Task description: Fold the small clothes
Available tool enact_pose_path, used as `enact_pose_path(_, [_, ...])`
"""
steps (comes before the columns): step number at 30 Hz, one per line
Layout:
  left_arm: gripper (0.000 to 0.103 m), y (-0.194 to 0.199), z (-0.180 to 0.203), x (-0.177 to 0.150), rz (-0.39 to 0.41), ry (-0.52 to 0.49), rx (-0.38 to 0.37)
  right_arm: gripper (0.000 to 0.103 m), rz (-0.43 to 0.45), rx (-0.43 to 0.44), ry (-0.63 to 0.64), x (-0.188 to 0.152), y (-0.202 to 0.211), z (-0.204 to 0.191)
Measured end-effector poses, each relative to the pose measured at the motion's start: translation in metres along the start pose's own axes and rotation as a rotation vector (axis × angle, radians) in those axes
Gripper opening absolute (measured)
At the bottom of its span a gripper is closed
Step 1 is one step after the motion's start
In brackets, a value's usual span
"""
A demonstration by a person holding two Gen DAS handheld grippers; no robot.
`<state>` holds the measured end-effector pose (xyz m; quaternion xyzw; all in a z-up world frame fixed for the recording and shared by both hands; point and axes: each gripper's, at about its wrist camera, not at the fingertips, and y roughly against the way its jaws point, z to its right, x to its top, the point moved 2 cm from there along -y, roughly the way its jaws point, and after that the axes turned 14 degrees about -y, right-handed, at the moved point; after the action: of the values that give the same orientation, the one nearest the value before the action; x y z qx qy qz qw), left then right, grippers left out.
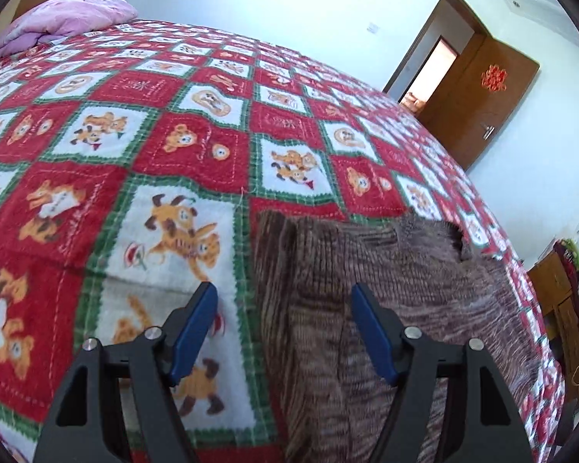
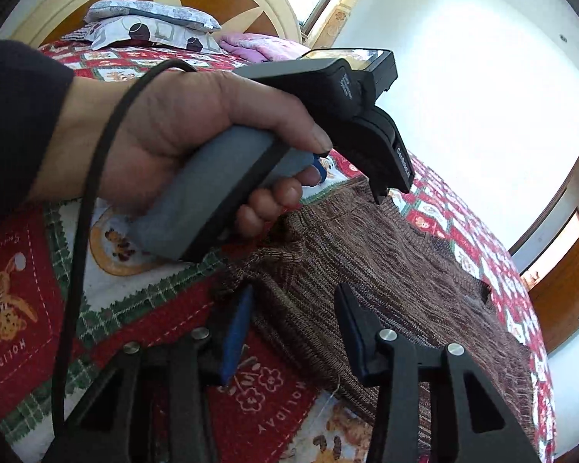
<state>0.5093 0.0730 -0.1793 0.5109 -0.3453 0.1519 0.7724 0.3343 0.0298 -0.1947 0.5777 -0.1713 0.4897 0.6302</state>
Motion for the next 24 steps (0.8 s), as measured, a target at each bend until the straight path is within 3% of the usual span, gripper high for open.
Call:
enact_pose_path(4, [0.062, -0.001, -0.009, 0.0, 0.028, 0.048, -0.026, 0.037, 0.004, 0.001, 0.009, 0.0, -0.001, -0.002])
enact_pose_path(8, [0.033, -0.005, -0.004, 0.001, 0.014, 0.022, -0.039, 0.031, -0.002, 0.029, -0.003, 0.0, -0.002, 0.001])
enact_pose_path(10, [0.033, -0.006, -0.002, 0.001, 0.01, 0.012, -0.032, 0.028, -0.006, 0.045, -0.013, 0.001, -0.003, 0.003])
enact_pose_path(12, [0.018, -0.006, -0.003, 0.0, 0.011, 0.015, -0.037, 0.02, -0.012, 0.069, -0.021, 0.001, -0.003, 0.003])
enact_pose_path(14, [0.013, -0.006, -0.004, -0.001, 0.011, 0.021, -0.037, 0.013, -0.013, 0.073, -0.022, 0.0, -0.004, 0.003])
enact_pose_path(20, [0.011, -0.007, -0.002, -0.002, 0.009, 0.002, -0.015, 0.008, -0.008, 0.09, -0.035, 0.0, -0.005, 0.004])
enact_pose_path(24, [0.011, -0.009, 0.001, 0.0, -0.015, -0.008, 0.01, 0.006, -0.036, 0.16, -0.103, 0.005, -0.003, 0.019])
